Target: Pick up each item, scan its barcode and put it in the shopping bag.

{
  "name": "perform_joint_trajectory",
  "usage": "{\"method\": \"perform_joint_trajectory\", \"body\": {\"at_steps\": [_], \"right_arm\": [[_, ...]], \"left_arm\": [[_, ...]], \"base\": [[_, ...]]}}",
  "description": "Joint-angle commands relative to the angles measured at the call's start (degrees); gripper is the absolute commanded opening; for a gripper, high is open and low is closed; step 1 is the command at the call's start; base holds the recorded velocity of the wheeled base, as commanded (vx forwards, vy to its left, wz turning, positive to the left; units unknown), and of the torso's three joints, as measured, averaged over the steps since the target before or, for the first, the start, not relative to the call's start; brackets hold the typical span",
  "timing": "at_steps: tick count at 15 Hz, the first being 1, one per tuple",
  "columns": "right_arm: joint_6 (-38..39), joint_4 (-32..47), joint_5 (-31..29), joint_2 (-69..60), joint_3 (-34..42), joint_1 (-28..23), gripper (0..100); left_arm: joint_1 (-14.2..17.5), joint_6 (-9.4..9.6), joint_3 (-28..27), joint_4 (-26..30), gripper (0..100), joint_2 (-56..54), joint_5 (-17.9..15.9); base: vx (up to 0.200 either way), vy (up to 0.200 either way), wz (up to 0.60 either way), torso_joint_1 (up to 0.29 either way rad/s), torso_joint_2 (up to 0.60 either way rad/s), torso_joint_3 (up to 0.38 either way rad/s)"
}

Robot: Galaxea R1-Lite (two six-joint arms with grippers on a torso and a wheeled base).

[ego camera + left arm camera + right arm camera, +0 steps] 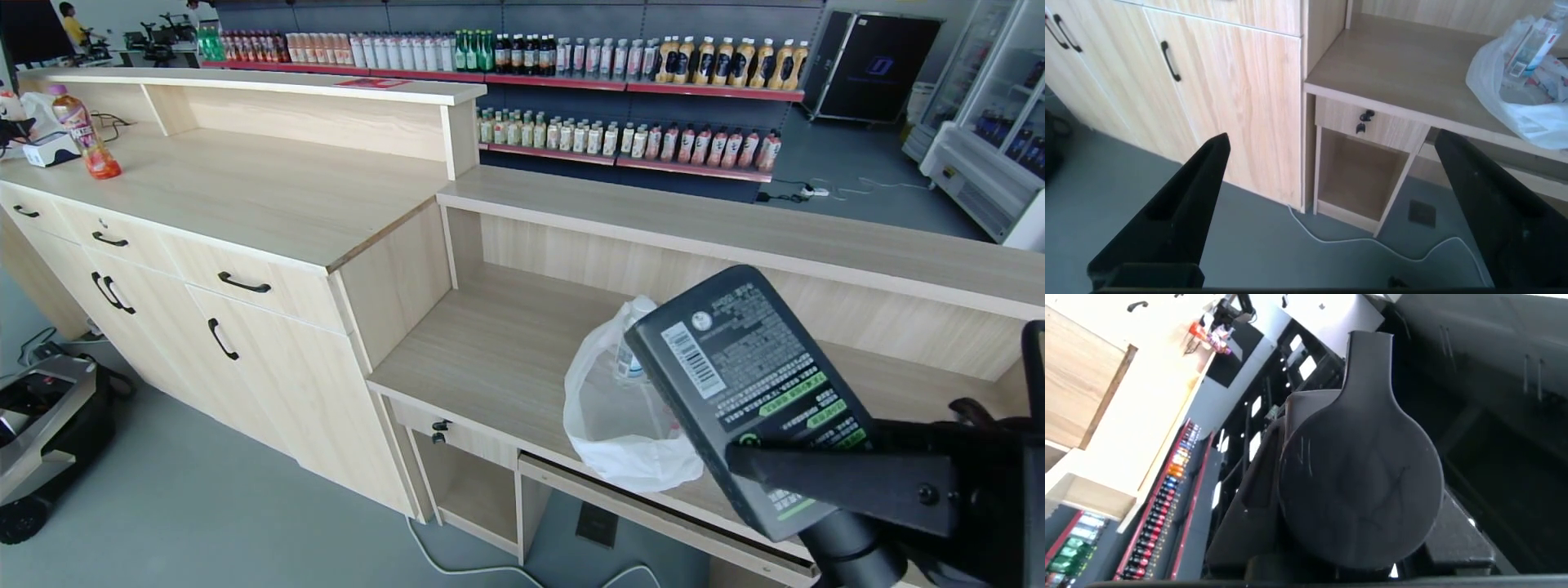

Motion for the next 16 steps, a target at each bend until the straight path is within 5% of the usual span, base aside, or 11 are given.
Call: {"method": "perform_joint_trajectory", "body": {"at_steps": [1,4,6,7,10,16], "right_arm": [[9.4,0.4,-0.4,-3.3,-2.2,-9.4,0],[38.2,6.7,-0.4,-7.2,-0.3,-37.5,0],[48.8,15.4,0.8,-7.2,-0.7,-47.9,0],[54.5,23.2,2.8,-7.6,-0.6,-57.2,0],[65.4,29.4,3.6,-8.2,-1.0,-70.8,0],[79.7,34.1,0.9,-10.6,0.4,-74.7,0]], "left_arm": [[0.0,-0.01,0.0,0.0,100,0.1,0.0],[0.0,-0.01,0.0,0.0,100,0.1,0.0],[0.0,-0.01,0.0,0.0,100,0.1,0.0],[0.0,-0.01,0.0,0.0,100,0.1,0.0],[0.0,-0.01,0.0,0.0,100,0.1,0.0],[0.0,-0.01,0.0,0.0,100,0.1,0.0]], "base": [[0.000,0.000,0.00,0.000,0.00,0.000],[0.000,0.000,0.00,0.000,0.00,0.000],[0.000,0.000,0.00,0.000,0.00,0.000],[0.000,0.000,0.00,0.000,0.00,0.000],[0.000,0.000,0.00,0.000,0.00,0.000],[0.000,0.000,0.20,0.002,0.00,0.001]]}}
